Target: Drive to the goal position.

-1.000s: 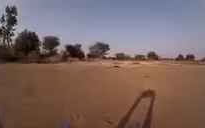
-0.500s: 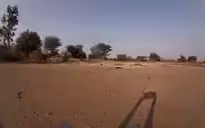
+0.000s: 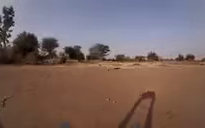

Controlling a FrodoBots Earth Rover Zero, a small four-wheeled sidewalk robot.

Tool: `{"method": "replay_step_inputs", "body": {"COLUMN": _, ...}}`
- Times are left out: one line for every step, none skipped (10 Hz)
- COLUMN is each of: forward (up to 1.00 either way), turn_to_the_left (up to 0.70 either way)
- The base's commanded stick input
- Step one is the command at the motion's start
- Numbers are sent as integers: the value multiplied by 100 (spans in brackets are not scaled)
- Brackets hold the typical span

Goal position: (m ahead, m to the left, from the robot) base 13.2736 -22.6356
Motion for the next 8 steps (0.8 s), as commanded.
{"method": "replay_step_inputs", "body": {"forward": 69, "turn_to_the_left": 0}}
{"method": "replay_step_inputs", "body": {"forward": 69, "turn_to_the_left": 0}}
{"method": "replay_step_inputs", "body": {"forward": 69, "turn_to_the_left": 0}}
{"method": "replay_step_inputs", "body": {"forward": 69, "turn_to_the_left": 0}}
{"method": "replay_step_inputs", "body": {"forward": 69, "turn_to_the_left": -3}}
{"method": "replay_step_inputs", "body": {"forward": 69, "turn_to_the_left": -35}}
{"method": "replay_step_inputs", "body": {"forward": 69, "turn_to_the_left": -35}}
{"method": "replay_step_inputs", "body": {"forward": 69, "turn_to_the_left": -35}}
